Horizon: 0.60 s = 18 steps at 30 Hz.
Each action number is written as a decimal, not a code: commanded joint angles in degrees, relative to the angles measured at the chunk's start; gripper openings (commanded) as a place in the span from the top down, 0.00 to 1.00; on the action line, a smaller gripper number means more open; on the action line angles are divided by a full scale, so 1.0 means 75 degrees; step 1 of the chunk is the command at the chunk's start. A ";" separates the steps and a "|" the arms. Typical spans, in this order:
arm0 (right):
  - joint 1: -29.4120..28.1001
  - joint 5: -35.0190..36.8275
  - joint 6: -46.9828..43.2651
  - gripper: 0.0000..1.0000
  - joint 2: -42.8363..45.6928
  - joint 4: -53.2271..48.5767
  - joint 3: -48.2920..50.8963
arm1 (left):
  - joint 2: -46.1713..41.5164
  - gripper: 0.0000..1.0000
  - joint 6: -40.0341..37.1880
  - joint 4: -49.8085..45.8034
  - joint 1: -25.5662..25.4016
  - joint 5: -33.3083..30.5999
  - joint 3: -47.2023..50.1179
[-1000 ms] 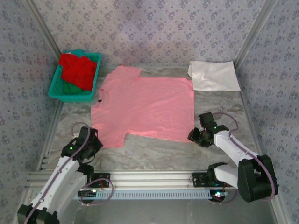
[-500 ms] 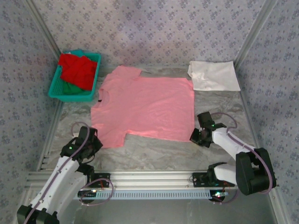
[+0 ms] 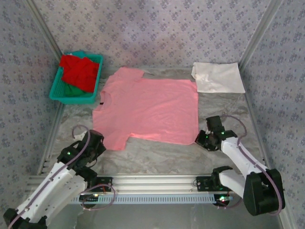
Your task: Fold and stack the t-shirts
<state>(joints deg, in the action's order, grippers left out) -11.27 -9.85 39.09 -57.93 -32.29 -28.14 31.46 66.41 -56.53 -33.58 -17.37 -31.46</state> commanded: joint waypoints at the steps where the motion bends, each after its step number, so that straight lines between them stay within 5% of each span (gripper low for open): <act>1: 0.0100 -0.0070 0.0235 1.00 0.0423 -0.0638 0.0189 | -0.0152 1.00 0.0872 -0.0984 -0.0766 -0.1228 -0.0527; 9: 0.0480 0.0285 0.0272 1.00 0.1705 -0.1418 0.0088 | 0.0302 1.00 0.1601 -0.1425 -0.2608 -0.2966 -0.1157; 15: 0.0659 0.0076 0.0146 1.00 0.1168 -0.0999 -0.0259 | 0.0419 1.00 0.0569 -0.0524 -0.2589 -0.3479 -0.1311; 18: 0.0659 0.0223 -0.0023 1.00 0.0806 -0.0598 -0.0607 | 0.0480 1.00 -0.1127 0.0437 -0.1623 -0.2586 -0.1511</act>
<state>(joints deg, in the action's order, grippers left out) -6.61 -9.19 40.03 -50.43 -39.05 -29.12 34.70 68.64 -59.96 -50.22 -37.95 -39.48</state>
